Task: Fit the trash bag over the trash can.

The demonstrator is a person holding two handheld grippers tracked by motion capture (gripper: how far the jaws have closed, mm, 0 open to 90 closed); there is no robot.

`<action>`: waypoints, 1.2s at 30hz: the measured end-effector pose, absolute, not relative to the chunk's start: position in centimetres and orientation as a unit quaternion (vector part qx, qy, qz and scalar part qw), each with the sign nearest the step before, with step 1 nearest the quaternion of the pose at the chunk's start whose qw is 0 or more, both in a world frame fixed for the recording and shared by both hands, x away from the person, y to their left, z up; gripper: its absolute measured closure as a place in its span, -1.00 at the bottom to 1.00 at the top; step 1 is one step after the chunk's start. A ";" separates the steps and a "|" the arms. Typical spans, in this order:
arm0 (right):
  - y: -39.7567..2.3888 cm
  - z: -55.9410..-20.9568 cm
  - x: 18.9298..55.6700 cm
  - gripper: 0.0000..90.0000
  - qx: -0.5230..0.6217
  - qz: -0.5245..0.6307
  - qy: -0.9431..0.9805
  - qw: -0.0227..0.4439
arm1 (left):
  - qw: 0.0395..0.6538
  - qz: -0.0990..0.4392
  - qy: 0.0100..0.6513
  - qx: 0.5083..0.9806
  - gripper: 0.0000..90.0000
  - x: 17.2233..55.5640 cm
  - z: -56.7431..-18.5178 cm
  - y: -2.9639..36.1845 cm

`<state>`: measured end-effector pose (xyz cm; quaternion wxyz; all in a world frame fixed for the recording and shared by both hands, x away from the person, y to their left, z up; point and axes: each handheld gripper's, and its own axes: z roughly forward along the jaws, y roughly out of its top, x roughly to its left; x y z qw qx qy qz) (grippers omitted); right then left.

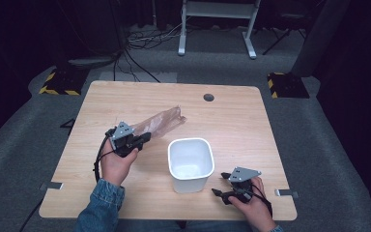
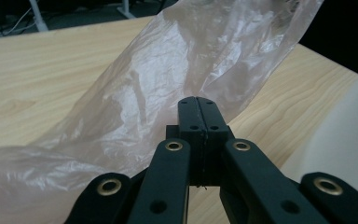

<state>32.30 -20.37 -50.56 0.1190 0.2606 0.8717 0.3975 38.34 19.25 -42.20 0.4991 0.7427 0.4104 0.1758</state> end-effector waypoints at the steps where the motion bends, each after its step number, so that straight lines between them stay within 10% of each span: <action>1: -20.4 -50.6 32.3 -0.36 0.261 0.397 0.872 0.119 | 0.500 0.172 0.407 0.745 1.00 38.2 -41.8 19.2; 36: -20.4 -50.6 32.3 -0.35 0.260 0.399 0.872 0.117 | 0.585 0.174 0.311 0.729 1.00 33.2 -32.1 16.7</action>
